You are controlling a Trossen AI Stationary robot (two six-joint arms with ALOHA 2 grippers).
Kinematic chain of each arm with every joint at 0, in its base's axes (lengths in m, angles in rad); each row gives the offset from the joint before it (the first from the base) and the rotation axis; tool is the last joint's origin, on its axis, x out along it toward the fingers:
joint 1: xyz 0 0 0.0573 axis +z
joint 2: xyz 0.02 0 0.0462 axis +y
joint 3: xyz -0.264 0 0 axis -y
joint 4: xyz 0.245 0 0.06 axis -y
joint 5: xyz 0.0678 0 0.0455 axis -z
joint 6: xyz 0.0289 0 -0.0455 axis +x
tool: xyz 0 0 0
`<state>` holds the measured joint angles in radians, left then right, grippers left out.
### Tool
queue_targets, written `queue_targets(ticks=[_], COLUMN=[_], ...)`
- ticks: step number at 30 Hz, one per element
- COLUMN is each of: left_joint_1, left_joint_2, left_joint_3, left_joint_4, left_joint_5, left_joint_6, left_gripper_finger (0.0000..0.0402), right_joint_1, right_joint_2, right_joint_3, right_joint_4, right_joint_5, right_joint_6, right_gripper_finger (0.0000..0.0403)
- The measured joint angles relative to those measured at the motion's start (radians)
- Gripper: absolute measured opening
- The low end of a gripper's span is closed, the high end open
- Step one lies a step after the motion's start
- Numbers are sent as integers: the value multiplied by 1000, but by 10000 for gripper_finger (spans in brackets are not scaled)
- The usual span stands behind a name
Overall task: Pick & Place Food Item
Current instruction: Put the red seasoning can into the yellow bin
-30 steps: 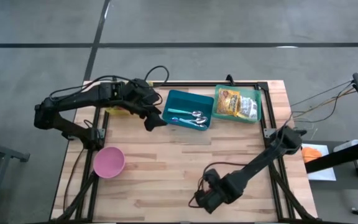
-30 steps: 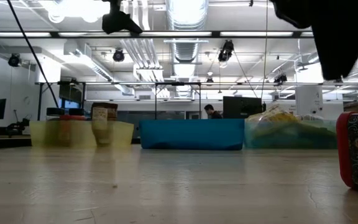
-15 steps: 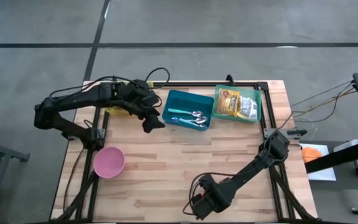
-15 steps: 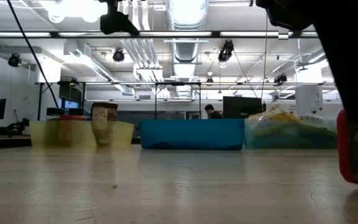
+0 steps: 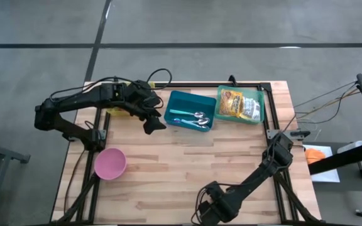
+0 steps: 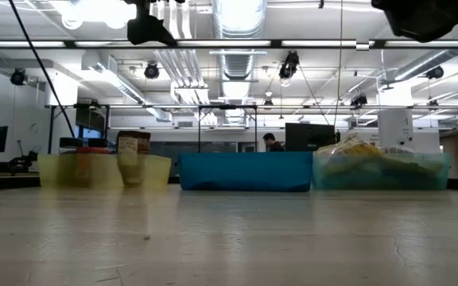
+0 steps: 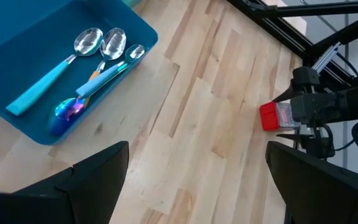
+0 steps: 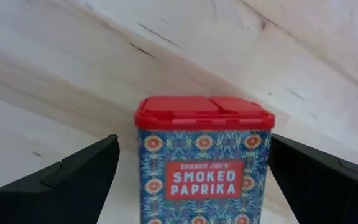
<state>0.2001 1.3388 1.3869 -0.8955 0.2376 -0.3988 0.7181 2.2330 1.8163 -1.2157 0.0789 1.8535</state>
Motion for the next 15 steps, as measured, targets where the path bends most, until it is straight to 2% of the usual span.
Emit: queue_targets(ticks=[15], left_joint_1=[0], left_joint_2=[0], left_joint_3=[0], left_joint_4=[-1], left_joint_5=[0], left_joint_6=[0], left_gripper_finger=[386], right_joint_1=[13], right_joint_2=[0], right_joint_3=[-78], right_joint_4=[108], right_joint_5=[-9], right_joint_6=[-7], right_gripper_finger=[390])
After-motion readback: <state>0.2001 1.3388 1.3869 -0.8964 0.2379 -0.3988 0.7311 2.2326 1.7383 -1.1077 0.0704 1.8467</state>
